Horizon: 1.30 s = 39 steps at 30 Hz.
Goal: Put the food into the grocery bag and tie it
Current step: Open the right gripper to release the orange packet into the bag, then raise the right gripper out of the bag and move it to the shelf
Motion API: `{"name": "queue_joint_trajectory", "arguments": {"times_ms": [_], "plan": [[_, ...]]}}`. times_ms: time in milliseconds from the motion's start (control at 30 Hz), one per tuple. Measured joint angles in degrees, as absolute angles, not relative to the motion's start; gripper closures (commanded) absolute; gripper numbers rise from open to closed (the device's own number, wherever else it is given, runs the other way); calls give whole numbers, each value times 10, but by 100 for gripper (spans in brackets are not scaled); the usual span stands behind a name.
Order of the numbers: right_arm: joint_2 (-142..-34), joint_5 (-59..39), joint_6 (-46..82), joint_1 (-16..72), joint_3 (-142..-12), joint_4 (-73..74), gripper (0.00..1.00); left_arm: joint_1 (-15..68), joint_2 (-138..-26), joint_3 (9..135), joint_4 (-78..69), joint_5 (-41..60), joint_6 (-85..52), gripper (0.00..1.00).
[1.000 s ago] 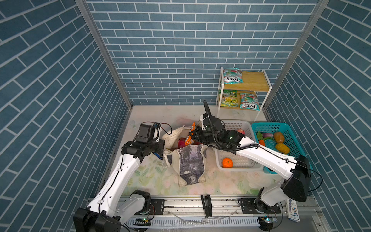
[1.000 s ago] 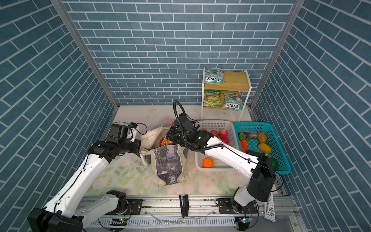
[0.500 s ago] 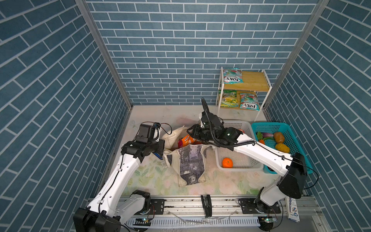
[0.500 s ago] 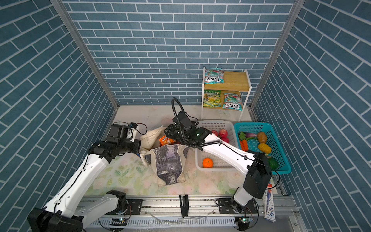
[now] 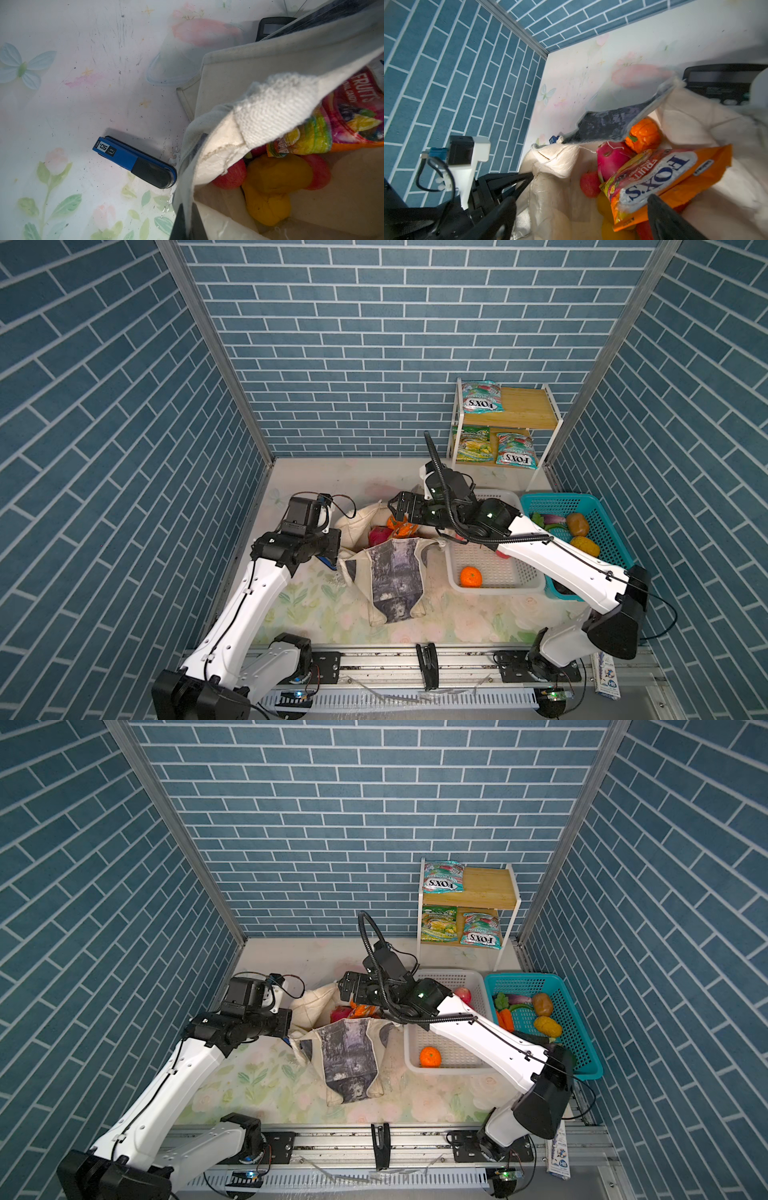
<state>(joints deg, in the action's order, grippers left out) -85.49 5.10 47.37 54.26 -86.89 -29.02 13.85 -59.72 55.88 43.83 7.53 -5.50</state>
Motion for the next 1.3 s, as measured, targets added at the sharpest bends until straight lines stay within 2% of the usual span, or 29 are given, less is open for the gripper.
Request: {"name": "queue_joint_trajectory", "arguments": {"times_ms": [467,700,1000,1300], "plan": [[-756,124,388,469,-886,-374,2,138,-597,559,438,73,-55,95],[-738,176,309,424,-940,-417,2,138,-597,559,438,73,-55,95],[-782,289,176,354,-1113,-462,4,138,-597,559,438,73,-55,95],[-867,270,131,253,-1218,-468,13,138,-597,559,438,74,-55,95]]}}
